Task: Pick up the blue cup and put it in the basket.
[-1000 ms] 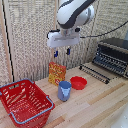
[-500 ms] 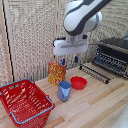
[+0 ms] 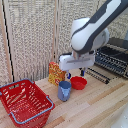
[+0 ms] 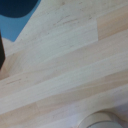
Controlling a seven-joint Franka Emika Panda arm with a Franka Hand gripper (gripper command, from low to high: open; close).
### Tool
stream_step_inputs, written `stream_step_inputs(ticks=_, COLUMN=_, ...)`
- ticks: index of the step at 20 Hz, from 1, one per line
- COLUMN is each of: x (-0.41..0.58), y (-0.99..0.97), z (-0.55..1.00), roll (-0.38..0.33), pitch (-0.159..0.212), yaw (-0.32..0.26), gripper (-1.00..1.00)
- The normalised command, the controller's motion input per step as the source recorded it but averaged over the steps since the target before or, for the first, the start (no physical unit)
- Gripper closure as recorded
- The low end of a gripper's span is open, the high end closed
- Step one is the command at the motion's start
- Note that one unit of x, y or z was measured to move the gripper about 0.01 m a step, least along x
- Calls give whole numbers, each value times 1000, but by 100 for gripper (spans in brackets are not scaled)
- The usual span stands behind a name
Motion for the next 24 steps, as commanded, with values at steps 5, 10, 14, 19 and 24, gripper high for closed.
stream_step_inputs(ticks=5, x=11, y=2, z=-512, roll=-11, pitch=-49, yaw=30, gripper=-100)
stream_step_inputs(ticks=10, x=109, y=89, z=-360, roll=-15, pitch=-65, yaw=52, gripper=-100)
stream_step_inputs(ticks=14, x=84, y=131, z=-221, roll=-21, pitch=-6, yaw=42, gripper=-100)
stream_step_inputs(ticks=19, x=29, y=200, z=-109, roll=-41, pitch=32, yaw=19, gripper=100)
stream_step_inputs(ticks=24, x=-17, y=61, z=-10, roll=-2, pitch=11, yaw=-7, gripper=100)
